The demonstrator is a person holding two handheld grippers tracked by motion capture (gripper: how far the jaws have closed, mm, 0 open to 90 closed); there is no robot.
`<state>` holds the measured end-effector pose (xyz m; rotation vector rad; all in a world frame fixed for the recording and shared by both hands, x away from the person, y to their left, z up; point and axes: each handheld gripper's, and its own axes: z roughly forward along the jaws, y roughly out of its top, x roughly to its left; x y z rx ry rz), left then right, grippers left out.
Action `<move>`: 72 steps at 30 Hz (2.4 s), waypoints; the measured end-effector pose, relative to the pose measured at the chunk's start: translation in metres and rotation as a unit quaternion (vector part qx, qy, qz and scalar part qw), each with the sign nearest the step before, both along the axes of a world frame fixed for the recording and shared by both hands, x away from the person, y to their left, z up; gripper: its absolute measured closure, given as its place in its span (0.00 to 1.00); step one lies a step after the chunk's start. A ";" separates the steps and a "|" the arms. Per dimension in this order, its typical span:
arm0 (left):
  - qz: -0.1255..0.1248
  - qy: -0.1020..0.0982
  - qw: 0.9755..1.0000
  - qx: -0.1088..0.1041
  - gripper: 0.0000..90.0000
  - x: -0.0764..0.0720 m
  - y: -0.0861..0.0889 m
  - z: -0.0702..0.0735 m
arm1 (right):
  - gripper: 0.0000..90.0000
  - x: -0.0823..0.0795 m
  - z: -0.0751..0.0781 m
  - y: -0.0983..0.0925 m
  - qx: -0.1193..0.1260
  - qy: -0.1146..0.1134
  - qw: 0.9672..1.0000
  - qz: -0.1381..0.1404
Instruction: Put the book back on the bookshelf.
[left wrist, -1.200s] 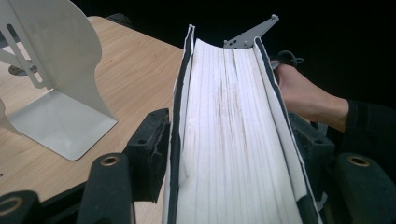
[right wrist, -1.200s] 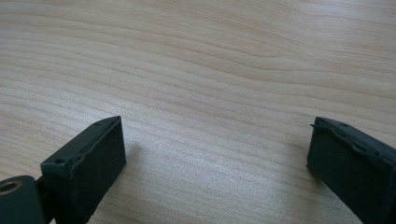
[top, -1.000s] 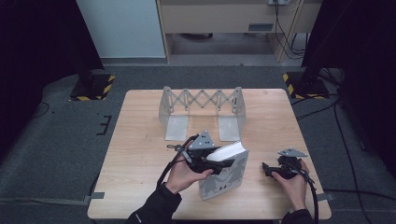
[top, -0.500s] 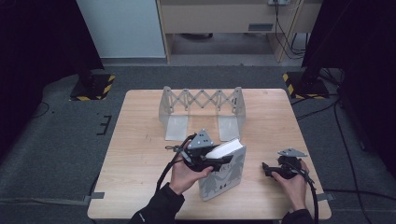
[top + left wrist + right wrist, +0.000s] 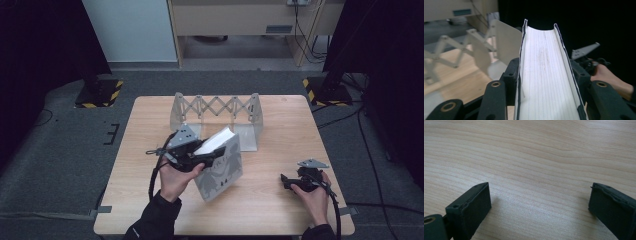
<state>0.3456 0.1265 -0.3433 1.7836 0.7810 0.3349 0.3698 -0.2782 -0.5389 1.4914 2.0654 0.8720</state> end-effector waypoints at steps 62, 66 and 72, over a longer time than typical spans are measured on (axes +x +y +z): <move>0.265 0.008 0.963 0.051 0.58 0.157 0.041 -0.037 | 0.04 0.000 0.000 0.000 -0.001 0.002 1.000 0.004; 0.273 0.001 0.960 0.059 0.57 0.162 0.037 -0.038 | 0.04 0.000 0.000 0.000 -0.002 0.002 1.000 0.005; 0.277 0.004 0.959 0.054 0.57 0.168 0.033 -0.043 | 0.04 0.000 0.000 0.000 -0.002 0.002 1.000 0.005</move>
